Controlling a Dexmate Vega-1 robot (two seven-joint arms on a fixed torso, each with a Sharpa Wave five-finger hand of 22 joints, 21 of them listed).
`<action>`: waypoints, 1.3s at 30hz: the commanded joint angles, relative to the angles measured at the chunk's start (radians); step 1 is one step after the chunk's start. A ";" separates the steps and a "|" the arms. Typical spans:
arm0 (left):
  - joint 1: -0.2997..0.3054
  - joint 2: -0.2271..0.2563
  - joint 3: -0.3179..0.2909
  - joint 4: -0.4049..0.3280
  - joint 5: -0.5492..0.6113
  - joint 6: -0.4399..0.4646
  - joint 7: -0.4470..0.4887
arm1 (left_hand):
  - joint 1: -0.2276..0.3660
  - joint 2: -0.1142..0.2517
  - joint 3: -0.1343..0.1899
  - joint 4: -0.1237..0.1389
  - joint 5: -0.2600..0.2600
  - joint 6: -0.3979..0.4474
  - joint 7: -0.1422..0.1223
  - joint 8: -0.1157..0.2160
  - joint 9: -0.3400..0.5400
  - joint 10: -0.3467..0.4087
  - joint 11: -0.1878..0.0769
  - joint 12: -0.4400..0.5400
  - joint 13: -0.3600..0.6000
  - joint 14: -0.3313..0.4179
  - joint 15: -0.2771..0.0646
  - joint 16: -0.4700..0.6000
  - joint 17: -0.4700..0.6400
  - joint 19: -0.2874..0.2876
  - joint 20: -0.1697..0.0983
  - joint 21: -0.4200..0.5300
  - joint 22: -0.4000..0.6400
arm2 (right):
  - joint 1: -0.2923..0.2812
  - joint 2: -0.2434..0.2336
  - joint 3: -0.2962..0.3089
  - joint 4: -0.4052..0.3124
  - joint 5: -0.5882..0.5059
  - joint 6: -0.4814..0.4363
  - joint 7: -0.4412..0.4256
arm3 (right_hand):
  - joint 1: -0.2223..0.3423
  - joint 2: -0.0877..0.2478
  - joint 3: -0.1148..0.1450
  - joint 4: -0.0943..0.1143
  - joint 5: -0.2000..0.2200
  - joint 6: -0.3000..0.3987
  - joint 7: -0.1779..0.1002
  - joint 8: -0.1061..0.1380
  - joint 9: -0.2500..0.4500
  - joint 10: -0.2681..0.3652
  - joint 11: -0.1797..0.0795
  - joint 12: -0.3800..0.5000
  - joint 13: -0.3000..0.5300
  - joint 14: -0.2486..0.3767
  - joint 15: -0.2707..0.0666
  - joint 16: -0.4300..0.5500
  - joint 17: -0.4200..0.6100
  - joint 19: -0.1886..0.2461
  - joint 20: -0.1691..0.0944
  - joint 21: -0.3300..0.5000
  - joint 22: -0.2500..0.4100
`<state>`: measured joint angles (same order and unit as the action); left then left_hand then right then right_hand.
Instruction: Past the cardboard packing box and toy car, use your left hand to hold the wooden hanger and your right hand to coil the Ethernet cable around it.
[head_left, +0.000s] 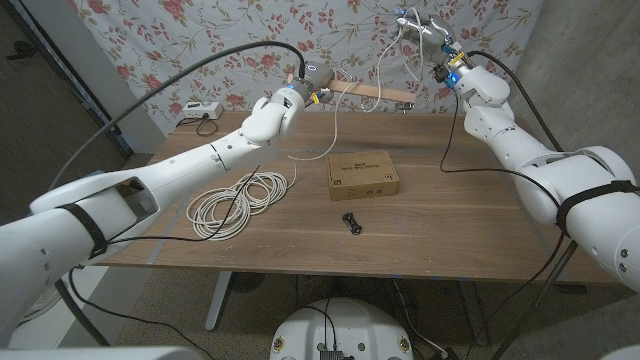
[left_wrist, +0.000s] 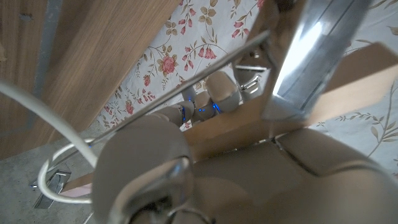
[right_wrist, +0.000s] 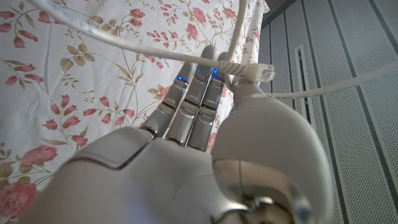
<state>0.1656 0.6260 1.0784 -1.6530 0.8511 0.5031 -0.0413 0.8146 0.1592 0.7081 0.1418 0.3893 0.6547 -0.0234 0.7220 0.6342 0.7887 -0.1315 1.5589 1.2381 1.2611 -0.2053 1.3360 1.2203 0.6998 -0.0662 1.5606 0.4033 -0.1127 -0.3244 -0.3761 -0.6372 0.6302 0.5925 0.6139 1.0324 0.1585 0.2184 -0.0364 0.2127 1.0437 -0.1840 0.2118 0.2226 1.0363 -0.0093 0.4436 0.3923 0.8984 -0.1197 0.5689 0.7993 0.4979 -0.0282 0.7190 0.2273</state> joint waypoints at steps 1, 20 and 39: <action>0.015 0.034 -0.037 -0.011 -0.088 -0.091 0.046 | -0.002 0.002 -0.002 -0.001 0.001 0.008 0.000 0.012 0.002 -0.001 0.001 0.006 0.002 -0.003 0.000 0.007 0.003 -0.007 -0.045 0.000 0.005 | 0.055 0.024 0.008 0.115 -0.032 -0.018 -0.079 | -0.006 0.000 0.004 -0.001 0.000 0.145 0.136 0.001 0.004 -0.001 -0.007 -0.003 0.004 -0.002 -0.080 -0.008 0.002 -0.007 0.002 0.009 0.001; 0.034 0.060 -0.090 -0.029 -0.214 -0.185 0.071 | -0.005 -0.001 -0.004 0.001 0.005 0.006 -0.003 0.018 -0.001 0.000 0.003 0.007 0.002 -0.010 0.000 0.008 0.003 -0.010 -0.039 -0.006 -0.004 | 0.132 0.047 -0.022 0.255 -0.098 -0.116 -0.117 | -0.010 0.000 0.004 -0.002 0.001 0.142 0.136 -0.001 0.003 -0.001 -0.005 -0.010 0.005 0.001 -0.079 -0.011 0.005 -0.011 0.004 0.023 -0.003; 0.099 0.087 -0.193 -0.079 -0.398 -0.253 0.090 | -0.007 -0.001 -0.005 0.001 0.011 0.006 -0.004 0.025 -0.006 -0.001 0.003 0.007 0.002 -0.010 0.000 0.010 0.002 -0.011 -0.038 -0.003 -0.003 | 0.154 0.070 -0.097 0.289 -0.194 -0.354 -0.262 | -0.011 0.001 0.005 -0.004 0.001 0.140 0.138 -0.001 0.004 0.001 -0.001 -0.016 0.004 0.001 -0.077 -0.013 0.009 -0.014 0.005 0.036 -0.006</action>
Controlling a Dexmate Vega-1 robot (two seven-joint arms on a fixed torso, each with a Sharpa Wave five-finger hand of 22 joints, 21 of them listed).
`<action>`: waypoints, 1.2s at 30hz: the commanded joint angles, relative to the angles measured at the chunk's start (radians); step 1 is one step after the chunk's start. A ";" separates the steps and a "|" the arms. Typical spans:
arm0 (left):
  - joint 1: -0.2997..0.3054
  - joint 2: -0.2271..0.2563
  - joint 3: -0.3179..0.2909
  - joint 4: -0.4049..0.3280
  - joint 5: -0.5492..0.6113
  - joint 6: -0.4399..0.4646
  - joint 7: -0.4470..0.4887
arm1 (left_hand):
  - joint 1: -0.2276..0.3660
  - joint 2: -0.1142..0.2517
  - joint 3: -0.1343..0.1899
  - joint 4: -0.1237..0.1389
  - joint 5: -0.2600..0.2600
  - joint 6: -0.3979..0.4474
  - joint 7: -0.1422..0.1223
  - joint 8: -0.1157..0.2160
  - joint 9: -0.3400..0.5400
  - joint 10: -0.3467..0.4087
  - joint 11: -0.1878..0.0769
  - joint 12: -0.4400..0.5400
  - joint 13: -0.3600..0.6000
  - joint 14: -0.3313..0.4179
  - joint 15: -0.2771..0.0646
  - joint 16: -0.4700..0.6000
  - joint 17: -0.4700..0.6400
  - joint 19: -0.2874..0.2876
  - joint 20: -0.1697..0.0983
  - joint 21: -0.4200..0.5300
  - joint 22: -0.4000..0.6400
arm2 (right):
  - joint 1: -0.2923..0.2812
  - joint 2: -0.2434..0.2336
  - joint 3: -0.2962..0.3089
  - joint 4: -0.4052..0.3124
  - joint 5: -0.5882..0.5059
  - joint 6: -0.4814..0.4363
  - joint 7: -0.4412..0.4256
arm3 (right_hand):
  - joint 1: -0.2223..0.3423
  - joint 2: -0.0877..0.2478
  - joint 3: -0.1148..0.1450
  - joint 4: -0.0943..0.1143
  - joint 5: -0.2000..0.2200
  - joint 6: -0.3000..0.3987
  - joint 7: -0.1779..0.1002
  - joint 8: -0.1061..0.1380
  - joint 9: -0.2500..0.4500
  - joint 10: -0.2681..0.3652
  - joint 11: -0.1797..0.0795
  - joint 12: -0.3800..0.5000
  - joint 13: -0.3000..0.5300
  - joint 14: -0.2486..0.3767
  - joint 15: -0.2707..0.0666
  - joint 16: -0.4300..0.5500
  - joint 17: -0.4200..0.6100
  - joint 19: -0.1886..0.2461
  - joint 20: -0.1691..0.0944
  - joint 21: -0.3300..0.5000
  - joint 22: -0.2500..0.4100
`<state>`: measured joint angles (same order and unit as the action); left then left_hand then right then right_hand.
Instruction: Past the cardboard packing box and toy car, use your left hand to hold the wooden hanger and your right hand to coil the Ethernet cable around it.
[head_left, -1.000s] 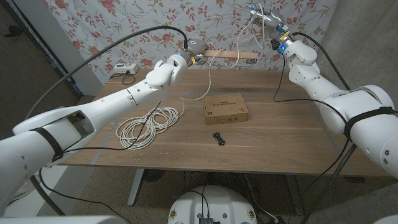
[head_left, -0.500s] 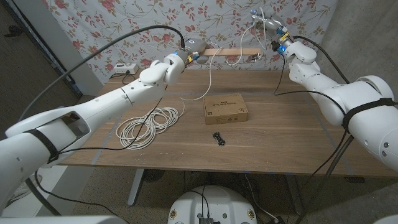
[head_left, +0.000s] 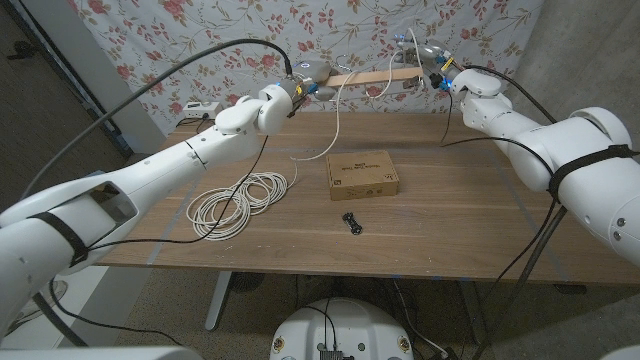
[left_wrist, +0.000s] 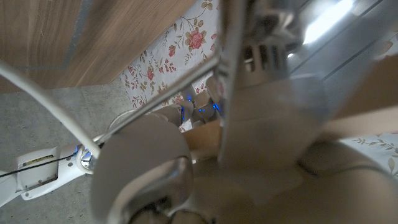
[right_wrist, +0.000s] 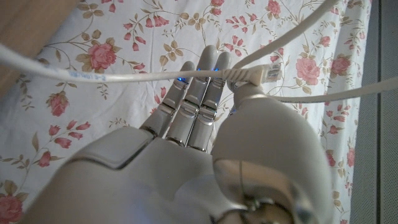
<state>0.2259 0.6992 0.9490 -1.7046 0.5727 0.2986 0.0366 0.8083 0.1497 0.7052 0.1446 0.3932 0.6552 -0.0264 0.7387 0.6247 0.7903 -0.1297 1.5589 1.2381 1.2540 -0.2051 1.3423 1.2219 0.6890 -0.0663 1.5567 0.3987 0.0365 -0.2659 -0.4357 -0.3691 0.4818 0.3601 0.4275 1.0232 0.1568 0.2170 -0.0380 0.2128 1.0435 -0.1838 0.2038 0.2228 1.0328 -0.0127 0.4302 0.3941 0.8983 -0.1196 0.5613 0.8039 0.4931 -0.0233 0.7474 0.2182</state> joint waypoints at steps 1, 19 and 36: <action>0.041 0.014 -0.068 -0.029 -0.127 -0.052 0.012 | 0.000 0.008 -0.002 -0.001 0.007 0.005 -0.002 0.008 0.003 -0.001 0.002 0.007 0.002 -0.003 0.000 0.004 0.001 0.000 -0.037 0.000 -0.001 | 0.002 0.011 -0.039 0.021 -0.046 -0.124 -0.077 | -0.002 0.003 0.006 -0.002 0.001 0.141 0.138 0.007 0.004 0.006 0.003 -0.002 0.003 0.001 -0.077 -0.006 0.004 -0.009 0.001 0.008 0.003; 0.073 -0.020 -0.088 -0.023 -0.076 -0.014 0.102 | -0.002 0.010 -0.004 -0.001 0.012 0.000 0.000 0.017 -0.001 -0.002 0.002 0.007 0.002 -0.003 0.000 0.008 0.001 0.001 -0.040 0.003 0.001 | -0.070 0.000 -0.047 0.022 -0.043 -0.158 -0.082 | 0.002 0.004 0.010 -0.009 0.001 0.146 0.144 0.007 0.003 0.012 0.010 -0.007 0.002 0.005 -0.074 -0.004 0.012 -0.007 0.005 0.025 -0.001; 0.075 -0.059 -0.096 0.002 -0.030 0.034 0.104 | -0.002 0.011 -0.005 -0.002 0.013 -0.004 -0.001 0.022 -0.005 -0.003 0.000 0.007 0.002 -0.001 0.000 0.010 0.001 0.002 -0.041 0.003 -0.002 | -0.194 -0.013 0.001 0.016 0.010 -0.052 0.016 | 0.002 0.005 0.012 -0.013 0.000 0.147 0.147 0.006 0.001 0.014 0.013 -0.012 0.002 0.007 -0.069 -0.004 0.016 -0.010 0.008 0.035 -0.003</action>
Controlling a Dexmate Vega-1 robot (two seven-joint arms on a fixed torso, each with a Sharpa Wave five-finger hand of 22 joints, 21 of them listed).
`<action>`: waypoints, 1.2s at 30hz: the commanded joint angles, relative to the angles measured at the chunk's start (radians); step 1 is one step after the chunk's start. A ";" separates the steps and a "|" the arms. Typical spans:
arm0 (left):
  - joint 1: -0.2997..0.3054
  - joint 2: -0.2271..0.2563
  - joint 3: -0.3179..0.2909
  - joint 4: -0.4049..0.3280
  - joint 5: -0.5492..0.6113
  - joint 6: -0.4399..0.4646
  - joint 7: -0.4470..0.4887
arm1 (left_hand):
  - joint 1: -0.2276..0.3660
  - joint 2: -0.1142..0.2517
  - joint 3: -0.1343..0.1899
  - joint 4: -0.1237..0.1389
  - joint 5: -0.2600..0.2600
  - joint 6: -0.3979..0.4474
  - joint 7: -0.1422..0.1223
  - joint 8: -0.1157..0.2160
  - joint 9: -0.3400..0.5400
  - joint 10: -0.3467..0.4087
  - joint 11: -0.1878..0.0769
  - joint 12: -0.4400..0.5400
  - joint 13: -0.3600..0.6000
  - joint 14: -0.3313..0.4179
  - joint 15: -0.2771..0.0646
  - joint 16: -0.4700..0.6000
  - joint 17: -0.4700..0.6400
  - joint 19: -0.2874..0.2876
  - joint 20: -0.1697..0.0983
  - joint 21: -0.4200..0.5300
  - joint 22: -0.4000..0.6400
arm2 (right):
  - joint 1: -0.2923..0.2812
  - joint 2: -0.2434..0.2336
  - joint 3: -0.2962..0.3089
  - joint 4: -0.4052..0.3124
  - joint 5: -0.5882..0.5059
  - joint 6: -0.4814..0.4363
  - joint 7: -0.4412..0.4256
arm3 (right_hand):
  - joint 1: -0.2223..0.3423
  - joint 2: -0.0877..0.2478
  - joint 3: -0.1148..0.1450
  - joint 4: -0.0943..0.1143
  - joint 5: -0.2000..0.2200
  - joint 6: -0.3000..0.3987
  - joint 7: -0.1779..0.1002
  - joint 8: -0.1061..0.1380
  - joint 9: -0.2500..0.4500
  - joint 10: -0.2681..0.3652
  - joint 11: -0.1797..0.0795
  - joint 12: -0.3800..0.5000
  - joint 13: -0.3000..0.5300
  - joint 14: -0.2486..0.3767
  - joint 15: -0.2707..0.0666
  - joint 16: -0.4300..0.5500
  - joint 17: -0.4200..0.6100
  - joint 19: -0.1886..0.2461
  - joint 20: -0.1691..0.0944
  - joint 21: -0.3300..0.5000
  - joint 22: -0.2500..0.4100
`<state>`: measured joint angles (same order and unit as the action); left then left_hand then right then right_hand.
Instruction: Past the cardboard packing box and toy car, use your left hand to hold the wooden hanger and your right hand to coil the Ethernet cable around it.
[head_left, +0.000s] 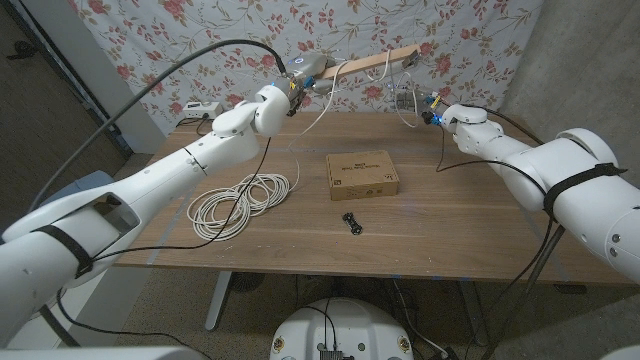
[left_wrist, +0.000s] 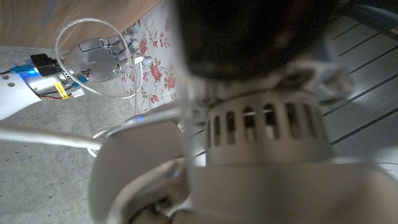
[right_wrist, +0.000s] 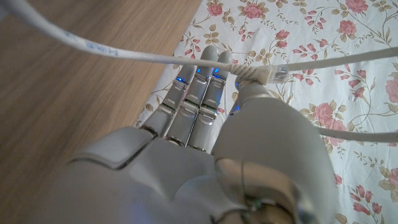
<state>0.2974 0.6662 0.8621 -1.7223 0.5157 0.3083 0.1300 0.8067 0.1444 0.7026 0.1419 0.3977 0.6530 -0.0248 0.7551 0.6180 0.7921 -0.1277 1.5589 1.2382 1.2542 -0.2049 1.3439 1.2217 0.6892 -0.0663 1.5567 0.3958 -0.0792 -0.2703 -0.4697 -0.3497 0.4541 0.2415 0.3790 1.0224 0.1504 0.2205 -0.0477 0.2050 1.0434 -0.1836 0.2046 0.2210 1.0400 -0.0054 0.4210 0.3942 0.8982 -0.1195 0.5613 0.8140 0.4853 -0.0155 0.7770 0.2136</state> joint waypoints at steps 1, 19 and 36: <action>0.003 -0.029 -0.010 0.023 0.031 0.025 0.013 | 0.000 0.016 -0.002 0.001 0.009 -0.002 -0.001 0.006 0.001 -0.005 -0.002 0.007 0.002 -0.001 -0.001 0.009 0.001 0.002 -0.040 0.003 0.001 | -0.087 -0.009 0.042 -0.005 0.044 0.080 0.071 | 0.002 0.011 0.008 -0.003 0.008 0.147 0.147 0.005 0.003 0.006 0.006 -0.003 0.002 0.006 -0.069 -0.005 0.006 -0.003 0.000 0.006 0.001; -0.002 -0.083 -0.001 0.054 0.114 0.113 0.015 | 0.000 0.018 -0.002 0.000 0.010 -0.004 0.000 0.012 0.000 -0.004 -0.002 0.008 0.002 0.000 -0.001 0.012 0.001 0.004 -0.043 0.005 0.003 | -0.361 -0.082 0.115 -0.288 0.140 0.197 0.078 | 0.001 0.011 0.010 -0.005 0.007 0.147 0.147 0.005 0.003 0.009 0.007 -0.006 0.003 0.007 -0.069 -0.006 0.010 -0.005 0.004 0.019 -0.001; -0.019 -0.114 0.023 0.068 0.189 0.187 -0.021 | 0.000 0.019 -0.003 0.000 0.009 -0.008 -0.001 0.019 -0.004 -0.004 -0.006 0.007 0.002 0.001 -0.001 0.014 0.001 0.007 -0.044 0.004 0.001 | -0.566 -0.185 0.161 -0.606 0.214 0.221 -0.028 | -0.002 0.011 0.012 -0.008 0.007 0.149 0.146 0.005 0.004 0.011 0.007 -0.008 0.008 0.008 -0.070 -0.008 0.012 -0.012 0.002 0.029 -0.004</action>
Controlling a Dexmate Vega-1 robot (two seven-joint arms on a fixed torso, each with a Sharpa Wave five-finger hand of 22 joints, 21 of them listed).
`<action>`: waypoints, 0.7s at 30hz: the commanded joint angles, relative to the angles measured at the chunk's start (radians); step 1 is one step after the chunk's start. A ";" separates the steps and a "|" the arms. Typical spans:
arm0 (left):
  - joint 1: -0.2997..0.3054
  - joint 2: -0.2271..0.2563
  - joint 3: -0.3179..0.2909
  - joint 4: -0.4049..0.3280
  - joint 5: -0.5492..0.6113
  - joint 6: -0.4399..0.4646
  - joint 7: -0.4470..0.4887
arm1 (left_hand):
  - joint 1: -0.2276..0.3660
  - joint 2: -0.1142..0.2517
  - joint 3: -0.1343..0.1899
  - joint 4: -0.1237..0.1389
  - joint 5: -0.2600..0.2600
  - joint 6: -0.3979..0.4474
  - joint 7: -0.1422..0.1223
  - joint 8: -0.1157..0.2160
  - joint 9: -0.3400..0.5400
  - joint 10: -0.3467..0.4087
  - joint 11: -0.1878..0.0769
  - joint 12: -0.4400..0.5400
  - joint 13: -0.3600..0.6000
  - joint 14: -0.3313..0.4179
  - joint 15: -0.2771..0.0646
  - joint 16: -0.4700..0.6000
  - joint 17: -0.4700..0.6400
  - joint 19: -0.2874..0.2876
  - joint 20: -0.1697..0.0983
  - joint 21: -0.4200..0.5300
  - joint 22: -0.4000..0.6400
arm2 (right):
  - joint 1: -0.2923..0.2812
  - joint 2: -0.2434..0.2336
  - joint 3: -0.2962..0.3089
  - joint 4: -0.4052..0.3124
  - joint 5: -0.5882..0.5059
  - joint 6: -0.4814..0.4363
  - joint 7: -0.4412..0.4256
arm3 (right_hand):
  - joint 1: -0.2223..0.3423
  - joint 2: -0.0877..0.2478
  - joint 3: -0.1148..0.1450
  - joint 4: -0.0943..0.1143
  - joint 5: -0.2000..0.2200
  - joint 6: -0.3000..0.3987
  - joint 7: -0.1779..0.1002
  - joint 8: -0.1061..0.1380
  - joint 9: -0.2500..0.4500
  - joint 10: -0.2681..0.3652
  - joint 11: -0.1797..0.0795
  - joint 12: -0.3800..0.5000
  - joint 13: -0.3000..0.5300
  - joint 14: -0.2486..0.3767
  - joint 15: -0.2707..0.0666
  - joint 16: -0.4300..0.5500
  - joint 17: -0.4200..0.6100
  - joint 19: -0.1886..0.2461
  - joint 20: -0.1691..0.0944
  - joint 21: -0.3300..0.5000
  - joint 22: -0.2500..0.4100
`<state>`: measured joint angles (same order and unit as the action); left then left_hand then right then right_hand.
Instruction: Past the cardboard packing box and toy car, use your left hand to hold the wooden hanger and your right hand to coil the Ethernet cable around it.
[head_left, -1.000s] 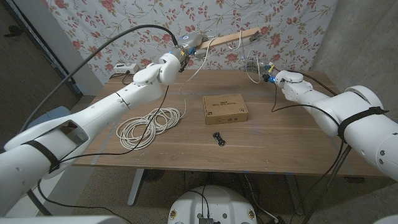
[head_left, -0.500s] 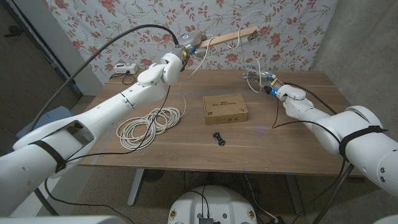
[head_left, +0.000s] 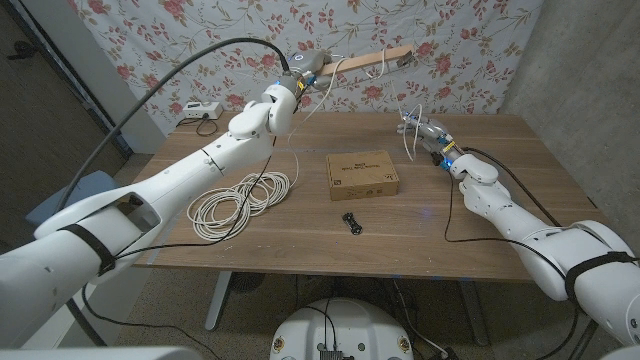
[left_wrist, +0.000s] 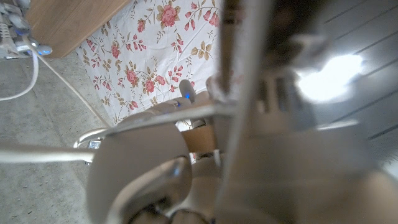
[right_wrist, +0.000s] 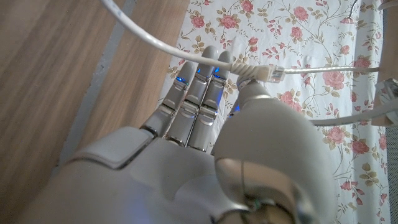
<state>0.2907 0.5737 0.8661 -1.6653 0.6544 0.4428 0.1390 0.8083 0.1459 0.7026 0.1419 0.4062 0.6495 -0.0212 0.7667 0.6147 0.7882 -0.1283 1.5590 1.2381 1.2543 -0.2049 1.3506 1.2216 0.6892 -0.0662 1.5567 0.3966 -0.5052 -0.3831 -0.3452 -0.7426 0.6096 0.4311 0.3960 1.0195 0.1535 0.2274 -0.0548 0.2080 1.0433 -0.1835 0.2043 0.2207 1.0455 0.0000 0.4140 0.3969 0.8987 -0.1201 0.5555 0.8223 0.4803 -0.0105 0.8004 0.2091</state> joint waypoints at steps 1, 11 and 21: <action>-0.013 -0.023 0.020 0.012 0.054 0.056 -0.034 | -0.001 0.018 -0.003 0.000 0.001 -0.005 -0.005 0.007 -0.001 -0.001 -0.005 0.007 0.002 0.001 -0.001 0.007 0.001 0.006 -0.045 0.005 0.002 | -0.151 -0.080 0.041 -0.236 0.068 0.031 -0.042 | 0.002 0.008 0.006 -0.001 0.004 0.149 0.145 0.005 0.004 0.006 0.001 -0.002 0.005 0.008 -0.069 -0.002 0.005 -0.007 -0.002 0.007 0.001; -0.036 -0.046 0.049 0.039 0.098 0.084 -0.054 | -0.001 0.018 -0.003 0.000 0.000 -0.006 -0.005 0.010 -0.003 -0.001 -0.006 0.007 0.002 0.001 -0.001 0.009 0.001 0.009 -0.046 0.003 0.000 | -0.222 -0.181 0.056 -0.427 0.084 0.061 0.006 | -0.002 0.007 0.007 -0.003 0.004 0.149 0.146 0.005 0.005 0.008 -0.003 -0.005 0.006 0.009 -0.069 -0.003 0.008 -0.012 0.000 0.017 -0.001; -0.050 -0.065 0.071 0.057 0.132 0.120 -0.072 | -0.001 0.020 -0.003 -0.001 0.000 -0.006 -0.003 0.015 -0.005 0.002 -0.004 0.008 0.002 0.001 -0.001 0.010 0.001 0.010 -0.046 0.005 0.001 | -0.247 -0.256 0.055 -0.542 0.051 0.115 0.029 | -0.002 0.007 0.009 -0.005 0.004 0.153 0.145 0.005 0.004 0.013 -0.003 -0.006 0.006 0.015 -0.069 -0.004 0.007 -0.010 0.003 0.026 -0.003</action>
<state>0.2561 0.5292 0.9120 -1.6280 0.7485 0.5287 0.0882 0.7977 0.1643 0.7026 0.1419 0.4030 0.6341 -0.0266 0.7735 0.6064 0.7882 -0.1282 1.5588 1.2380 1.2543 -0.2049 1.3506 1.2212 0.6892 -0.0663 1.5567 0.3952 -0.7081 -0.5577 -0.2945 -1.1440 0.6803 0.4973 0.4005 1.0182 0.1551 0.2277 -0.0574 0.2059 1.0431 -0.1832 0.2004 0.2211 1.0491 -0.0038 0.4103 0.4015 0.8986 -0.1199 0.5557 0.8270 0.4714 -0.0091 0.8175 0.2044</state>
